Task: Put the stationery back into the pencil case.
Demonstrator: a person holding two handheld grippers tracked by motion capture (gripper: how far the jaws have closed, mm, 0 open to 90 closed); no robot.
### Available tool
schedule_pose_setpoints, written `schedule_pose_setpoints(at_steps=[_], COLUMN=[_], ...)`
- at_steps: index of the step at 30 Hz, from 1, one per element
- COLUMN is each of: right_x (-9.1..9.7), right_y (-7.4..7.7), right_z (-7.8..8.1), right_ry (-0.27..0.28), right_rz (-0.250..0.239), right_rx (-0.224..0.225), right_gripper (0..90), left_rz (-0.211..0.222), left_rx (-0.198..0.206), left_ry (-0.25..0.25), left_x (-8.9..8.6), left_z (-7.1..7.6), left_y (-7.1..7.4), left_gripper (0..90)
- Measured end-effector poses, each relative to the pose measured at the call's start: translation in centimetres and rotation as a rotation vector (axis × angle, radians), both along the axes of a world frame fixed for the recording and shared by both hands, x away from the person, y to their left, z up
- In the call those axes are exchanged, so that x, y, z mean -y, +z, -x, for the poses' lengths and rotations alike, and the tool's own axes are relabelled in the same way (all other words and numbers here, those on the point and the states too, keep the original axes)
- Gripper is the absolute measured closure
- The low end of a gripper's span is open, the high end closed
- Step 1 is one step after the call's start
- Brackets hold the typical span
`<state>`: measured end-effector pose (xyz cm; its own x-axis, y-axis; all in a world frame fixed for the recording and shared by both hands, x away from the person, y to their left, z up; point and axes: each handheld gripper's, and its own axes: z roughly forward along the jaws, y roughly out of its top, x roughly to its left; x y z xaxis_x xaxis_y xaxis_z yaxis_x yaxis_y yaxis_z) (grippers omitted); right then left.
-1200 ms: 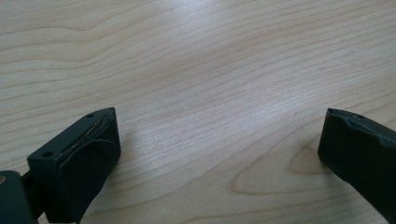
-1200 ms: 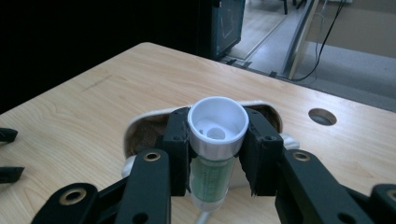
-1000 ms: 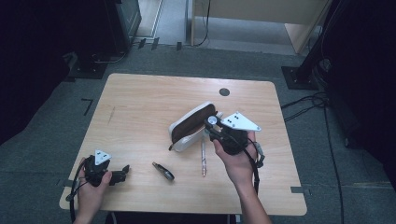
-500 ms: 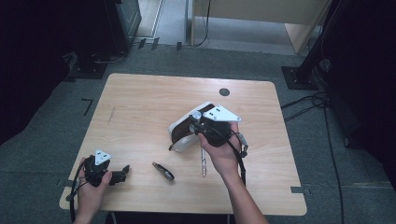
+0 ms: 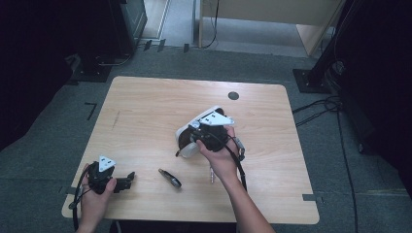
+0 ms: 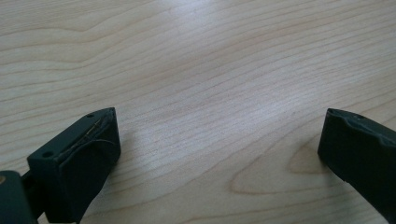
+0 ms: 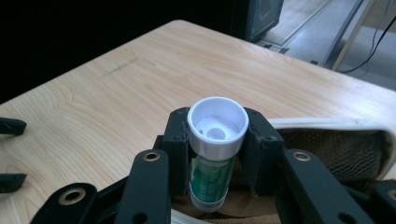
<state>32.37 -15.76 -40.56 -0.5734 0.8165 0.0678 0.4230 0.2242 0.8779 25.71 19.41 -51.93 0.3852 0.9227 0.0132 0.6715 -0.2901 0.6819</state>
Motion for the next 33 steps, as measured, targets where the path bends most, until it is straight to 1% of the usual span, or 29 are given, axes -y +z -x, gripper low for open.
schedule_pose_setpoints(at_steps=[5,7,8,10,12,13,14,16,18,20,23,25,26,27,28,29,30,31,32,33], right_x=[0.4,0.8,0.9,1.0,1.5,1.5,1.7,2.3,2.4,2.6,3.2,3.3,3.5,4.1,4.4,4.7,4.7,5.4,5.4,5.7], right_y=[-0.7,-1.0,-1.2,-1.2,-1.5,-1.5,-1.5,-1.3,-1.3,-1.1,-0.7,-0.7,-0.6,-0.6,-0.6,-0.6,-0.6,-0.7,-0.7,-0.7], right_z=[-0.7,-1.1,-1.3,-1.4,-1.7,-1.7,-1.8,-1.9,-1.9,-1.7,-0.6,-0.3,0.1,1.0,1.4,1.7,1.7,2.6,2.6,2.9], right_ry=[0.000,-0.011,-0.026,-0.036,-0.075,-0.075,-0.093,-0.124,-0.128,-0.130,-0.147,-0.150,-0.154,-0.167,-0.173,-0.179,-0.179,-0.189,-0.189,-0.189], right_rz=[-0.004,-0.005,0.004,0.008,0.034,0.034,0.045,0.043,0.036,0.031,0.014,0.011,0.007,0.000,-0.004,-0.009,-0.009,-0.039,-0.039,-0.044], right_rx=[-0.035,-0.042,-0.042,-0.041,-0.029,-0.029,-0.024,-0.013,-0.010,-0.005,0.028,0.031,0.036,0.051,0.056,0.057,0.057,0.054,0.054,0.049], right_gripper=[64.7,62.9,62.3,61.6,59.7,59.7,59.2,57.4,56.8,55.8,54.0,53.9,53.9,54.1,54.2,54.5,54.5,56.5,56.5,57.4], left_rz=[0.000,0.000,0.001,0.000,0.000,0.000,0.001,0.000,0.001,0.001,0.001,0.002,0.000,0.001,0.002,0.002,0.002,0.002,0.002,0.001], left_rx=[0.000,0.000,0.000,0.000,0.000,0.000,0.000,0.000,0.000,0.000,0.000,0.001,0.000,0.000,0.001,0.001,0.001,0.001,0.001,0.001], left_ry=[0.001,0.001,0.001,0.000,0.000,0.000,-0.001,-0.002,-0.001,-0.001,0.000,0.000,-0.002,-0.001,0.000,0.000,0.000,0.000,0.000,-0.001], left_x=[0.0,0.0,0.0,0.0,0.0,0.0,0.0,0.0,0.0,0.0,0.0,0.0,0.0,0.0,0.0,0.0,0.0,0.0,0.0,0.0], left_z=[0.0,0.0,0.0,0.0,0.0,0.0,0.0,0.0,0.0,0.0,0.0,0.0,0.0,0.0,0.0,0.0,0.0,0.0,0.0,0.0], left_y=[0.0,0.0,0.0,0.0,0.0,0.0,0.0,0.0,0.0,0.0,0.0,0.0,0.0,0.0,0.0,0.0,0.0,0.0,0.0,0.0], left_gripper=[0.0,0.0,0.0,0.0,0.0,0.0,0.0,0.0,0.0,0.0,0.0,0.0,0.0,0.0,0.0,0.0,0.0,0.0,0.0,0.0])
